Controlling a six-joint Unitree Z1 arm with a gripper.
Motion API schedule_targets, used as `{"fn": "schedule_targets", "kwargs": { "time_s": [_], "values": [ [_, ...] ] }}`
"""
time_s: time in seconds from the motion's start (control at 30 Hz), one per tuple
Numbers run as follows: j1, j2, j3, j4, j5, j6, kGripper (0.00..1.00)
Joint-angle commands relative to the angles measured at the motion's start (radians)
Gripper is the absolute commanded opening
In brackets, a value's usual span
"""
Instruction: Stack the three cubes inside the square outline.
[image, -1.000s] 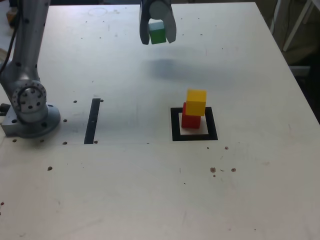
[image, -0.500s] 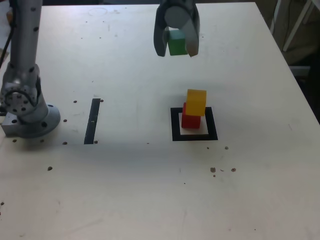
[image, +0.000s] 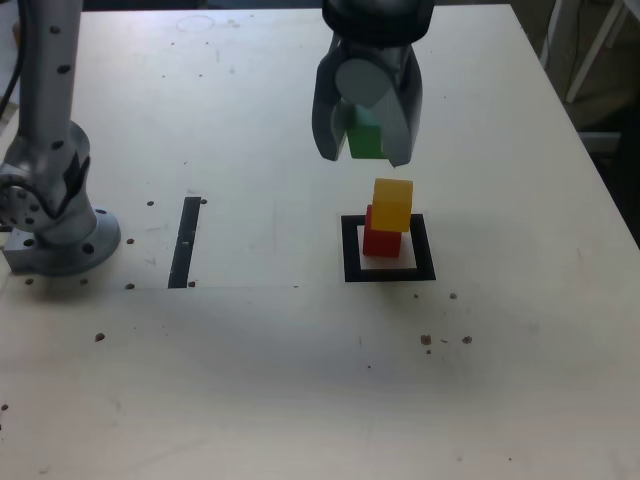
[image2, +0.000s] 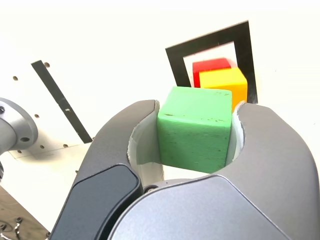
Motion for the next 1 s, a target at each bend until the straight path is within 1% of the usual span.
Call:
{"fn": "schedule_targets", "kwargs": {
  "time_s": [0.0, 0.27, 0.57, 0.6, 0.63, 0.67, 0.7, 0.77, 0.8, 0.83, 0.87, 0.97],
  "values": [
    [-0.009, 0.02, -0.005, -0.005, -0.002, -0.005, 0.2],
    [-0.021, 0.065, -0.004, -0.03, -0.009, -0.011, 0.2],
    [-0.021, 0.082, -0.001, -0.053, -0.017, -0.006, 0.2],
    [-0.021, 0.082, 0.0, -0.057, -0.017, -0.004, 0.22],
    [-0.021, 0.082, 0.0, -0.06, -0.015, -0.002, 0.27],
    [-0.021, 0.082, 0.001, -0.062, -0.013, 0.001, 0.37],
    [-0.02, 0.082, 0.003, -0.065, -0.011, 0.005, 0.52],
    [-0.019, 0.082, 0.008, -0.067, -0.009, 0.01, 0.76],
    [-0.019, 0.082, 0.011, -0.068, -0.008, 0.011, 0.87],
    [-0.019, 0.082, 0.014, -0.068, -0.007, 0.012, 0.95],
    [-0.018, 0.082, 0.016, -0.068, -0.008, 0.012, 0.99],
    [-0.017, 0.08, 0.02, -0.068, -0.008, 0.012, 1.0]
  ]
}}
